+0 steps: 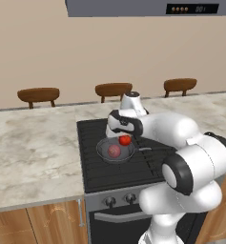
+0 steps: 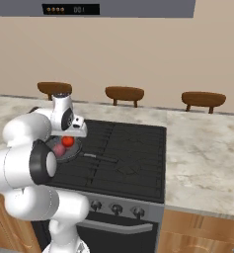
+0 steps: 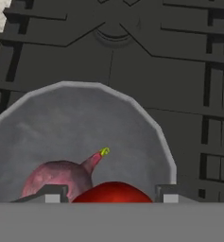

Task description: Place the pan on the front left burner on the stove. Then place the tomato and the onion in the pan and turn on the front left burner.

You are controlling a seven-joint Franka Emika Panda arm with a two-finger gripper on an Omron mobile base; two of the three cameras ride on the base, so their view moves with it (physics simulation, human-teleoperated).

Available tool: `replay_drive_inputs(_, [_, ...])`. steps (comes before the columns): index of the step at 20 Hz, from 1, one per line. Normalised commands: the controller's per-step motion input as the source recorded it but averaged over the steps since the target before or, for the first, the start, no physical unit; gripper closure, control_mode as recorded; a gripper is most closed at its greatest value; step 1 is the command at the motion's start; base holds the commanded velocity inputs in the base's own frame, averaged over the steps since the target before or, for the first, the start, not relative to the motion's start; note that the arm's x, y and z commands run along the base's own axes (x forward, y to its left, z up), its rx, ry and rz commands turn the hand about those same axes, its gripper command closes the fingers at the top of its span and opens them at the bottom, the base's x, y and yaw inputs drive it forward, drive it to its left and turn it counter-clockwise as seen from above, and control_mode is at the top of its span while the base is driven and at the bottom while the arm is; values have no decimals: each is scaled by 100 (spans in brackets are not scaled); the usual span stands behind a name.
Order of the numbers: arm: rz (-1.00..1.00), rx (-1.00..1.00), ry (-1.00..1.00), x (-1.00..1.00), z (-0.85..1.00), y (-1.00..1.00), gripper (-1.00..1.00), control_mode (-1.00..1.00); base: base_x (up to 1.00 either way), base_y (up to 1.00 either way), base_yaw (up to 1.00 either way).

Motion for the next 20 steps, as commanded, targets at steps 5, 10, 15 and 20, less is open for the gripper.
replay_drive_inputs(5, [1,-2,0,0,-18,0,100,-100,0,0,0])
replay_drive_inputs(10, [1,-1,0,0,-18,0,100,-100,0,0,0])
replay_drive_inputs(15, [1,-1,0,0,-5,0,-100,-100,0,0,0])
replay_drive_inputs(20, [1,0,0,0,0,0,-100,-100,0,0,0])
